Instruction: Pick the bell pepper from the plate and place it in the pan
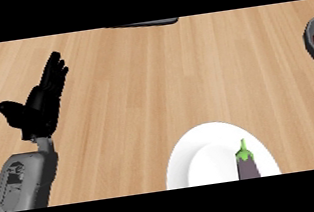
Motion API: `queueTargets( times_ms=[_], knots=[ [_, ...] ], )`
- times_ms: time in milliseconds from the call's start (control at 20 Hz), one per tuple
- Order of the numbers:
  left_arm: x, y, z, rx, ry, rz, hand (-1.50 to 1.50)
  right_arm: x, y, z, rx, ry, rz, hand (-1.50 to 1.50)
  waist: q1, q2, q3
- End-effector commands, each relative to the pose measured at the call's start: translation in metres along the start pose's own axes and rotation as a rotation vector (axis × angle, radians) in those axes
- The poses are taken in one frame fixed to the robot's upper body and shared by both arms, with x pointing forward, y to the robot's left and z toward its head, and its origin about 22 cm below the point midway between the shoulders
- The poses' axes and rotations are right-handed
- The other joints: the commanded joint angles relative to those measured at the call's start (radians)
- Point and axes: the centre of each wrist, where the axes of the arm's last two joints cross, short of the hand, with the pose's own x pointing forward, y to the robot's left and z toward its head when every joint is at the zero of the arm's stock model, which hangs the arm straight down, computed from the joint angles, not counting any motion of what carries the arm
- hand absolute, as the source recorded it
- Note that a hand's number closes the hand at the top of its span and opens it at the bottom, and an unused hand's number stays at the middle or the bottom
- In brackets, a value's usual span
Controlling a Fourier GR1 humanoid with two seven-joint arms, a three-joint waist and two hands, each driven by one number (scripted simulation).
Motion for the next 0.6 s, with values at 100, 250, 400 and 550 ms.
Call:
queueTargets(
  times_ms=[100, 250, 400, 550],
  knots=[
    [0.001, -0.005, -0.005, 0.001, -0.018, 0.003, 0.0, -0.007, 0.015, 0.002, 0.214, 0.045, -0.175, -1.5, 0.0, 0.006, 0.001],
    [0.007, 0.002, -0.004, -0.009, -0.007, -0.011, 0.0, -0.005, 0.005, -0.003, 0.218, 0.035, -0.172, -1.5, 0.0, -0.004, 0.001],
    [0.0, 0.001, 0.0, 0.018, 0.007, -0.011, 0.0, -0.011, 0.007, 0.003, 0.139, -0.044, -0.27, -1.5, -0.019, -0.007, 0.002],
    [0.002, 0.002, 0.0, 0.027, 0.003, 0.004, 0.0, -0.016, -0.001, 0.005, 0.059, -0.07, -0.369, -1.5, -0.031, -0.009, 0.002]
  ],
)
